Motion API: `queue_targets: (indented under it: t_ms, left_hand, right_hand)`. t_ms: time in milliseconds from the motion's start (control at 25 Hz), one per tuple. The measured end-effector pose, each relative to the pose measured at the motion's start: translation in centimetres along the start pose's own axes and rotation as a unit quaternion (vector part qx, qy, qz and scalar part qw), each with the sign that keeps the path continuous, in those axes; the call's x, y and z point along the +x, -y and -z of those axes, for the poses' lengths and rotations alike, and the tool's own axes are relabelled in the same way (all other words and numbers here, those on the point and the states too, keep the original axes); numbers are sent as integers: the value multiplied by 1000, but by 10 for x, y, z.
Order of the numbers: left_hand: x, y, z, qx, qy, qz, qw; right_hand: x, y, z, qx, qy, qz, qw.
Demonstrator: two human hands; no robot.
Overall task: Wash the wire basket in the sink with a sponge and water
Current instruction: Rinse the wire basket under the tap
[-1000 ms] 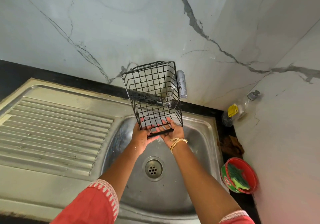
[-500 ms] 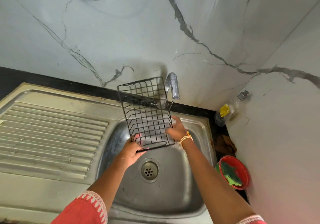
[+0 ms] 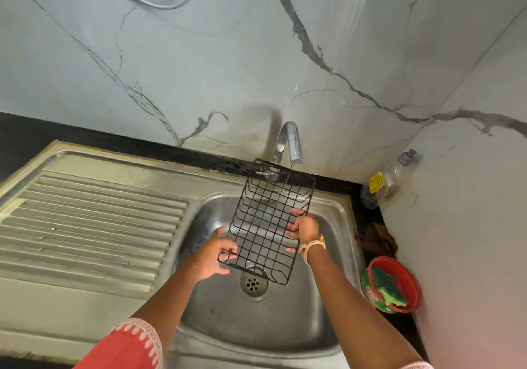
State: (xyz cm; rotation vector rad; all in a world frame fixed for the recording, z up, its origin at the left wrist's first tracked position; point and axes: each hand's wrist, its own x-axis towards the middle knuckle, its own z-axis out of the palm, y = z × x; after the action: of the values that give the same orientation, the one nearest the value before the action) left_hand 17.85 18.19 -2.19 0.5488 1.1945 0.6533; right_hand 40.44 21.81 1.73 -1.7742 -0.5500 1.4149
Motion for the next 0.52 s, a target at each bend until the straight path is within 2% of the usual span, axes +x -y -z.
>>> queue_targets:
  t_ms: [120, 200, 320, 400, 440, 520]
  left_hand:
    - [-7, -21, -4, 62, 63, -8, 996]
    - [-4, -28, -9, 91, 69, -25, 993]
    - [7, -27, -10, 80, 50, -63, 994]
    - [13, -20, -10, 70, 37, -58, 995]
    - [15, -15, -9, 64, 23, -47, 997]
    - [16, -8, -9, 60, -3, -26, 998]
  right_hand:
    - [-5, -2, 13, 47, 16, -43, 998]
    - [-6, -2, 17, 48, 26, -54, 997]
    - [-6, 2, 24, -48, 68, -69, 994]
    - [-7, 9, 25, -136, 89, -90, 983]
    - [-3, 16, 23, -177, 70, -87, 978]
    - [13, 33, 17, -243, -24, 1, 970]
